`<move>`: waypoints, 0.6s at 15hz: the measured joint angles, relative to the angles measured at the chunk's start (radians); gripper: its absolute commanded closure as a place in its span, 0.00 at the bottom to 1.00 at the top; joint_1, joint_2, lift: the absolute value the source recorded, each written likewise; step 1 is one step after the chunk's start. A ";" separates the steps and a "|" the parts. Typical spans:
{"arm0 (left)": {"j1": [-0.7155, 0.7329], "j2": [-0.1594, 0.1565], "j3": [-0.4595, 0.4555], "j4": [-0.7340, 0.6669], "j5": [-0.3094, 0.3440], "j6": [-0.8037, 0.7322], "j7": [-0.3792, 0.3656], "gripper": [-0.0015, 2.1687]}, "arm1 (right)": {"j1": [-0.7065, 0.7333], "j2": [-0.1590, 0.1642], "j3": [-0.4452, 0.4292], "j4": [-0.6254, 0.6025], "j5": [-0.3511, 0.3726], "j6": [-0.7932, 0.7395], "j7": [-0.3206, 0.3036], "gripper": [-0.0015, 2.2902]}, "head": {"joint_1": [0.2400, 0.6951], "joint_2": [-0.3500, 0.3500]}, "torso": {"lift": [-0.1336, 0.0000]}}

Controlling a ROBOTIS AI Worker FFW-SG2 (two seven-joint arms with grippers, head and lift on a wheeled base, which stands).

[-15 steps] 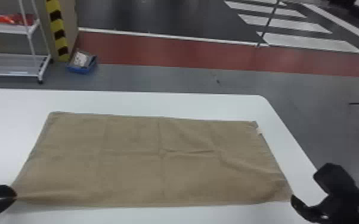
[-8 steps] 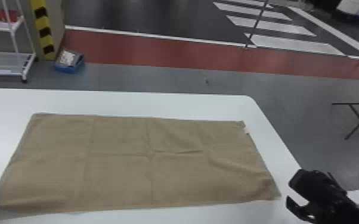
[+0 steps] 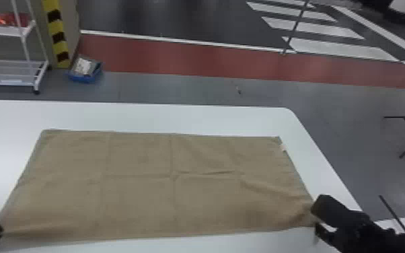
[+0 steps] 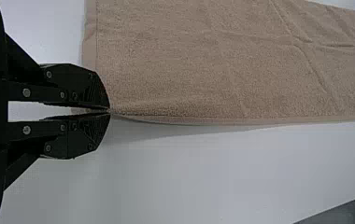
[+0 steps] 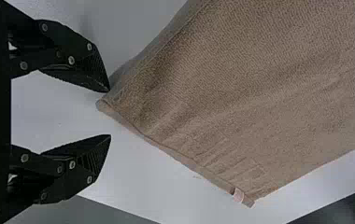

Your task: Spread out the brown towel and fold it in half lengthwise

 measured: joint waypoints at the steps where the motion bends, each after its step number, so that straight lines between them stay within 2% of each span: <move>1: 0.001 -0.003 0.002 -0.002 0.000 0.001 -0.003 0.47 | -0.009 0.000 0.003 0.004 -0.003 -0.001 0.007 0.37 | 1.00 0.16 | 0.08; 3: 0.001 -0.006 0.005 -0.003 -0.002 0.002 -0.005 0.47 | -0.029 0.000 0.005 0.009 -0.024 0.001 0.036 0.58 | 1.00 0.18 | 0.08; 4: 0.000 -0.006 0.008 -0.003 -0.003 0.003 -0.008 0.47 | -0.036 -0.001 0.005 0.010 -0.035 0.001 0.056 0.62 | 1.00 0.19 | 0.08; 6: -0.005 -0.004 0.013 -0.002 -0.004 0.004 -0.015 0.47 | -0.046 -0.003 -0.006 0.008 -0.070 -0.010 0.114 0.62 | 1.00 0.22 | 0.08; 9: -0.029 0.005 0.023 0.000 0.009 0.005 -0.046 0.47 | -0.059 -0.006 -0.075 -0.020 -0.199 -0.029 0.235 0.62 | 1.00 0.27 | 0.08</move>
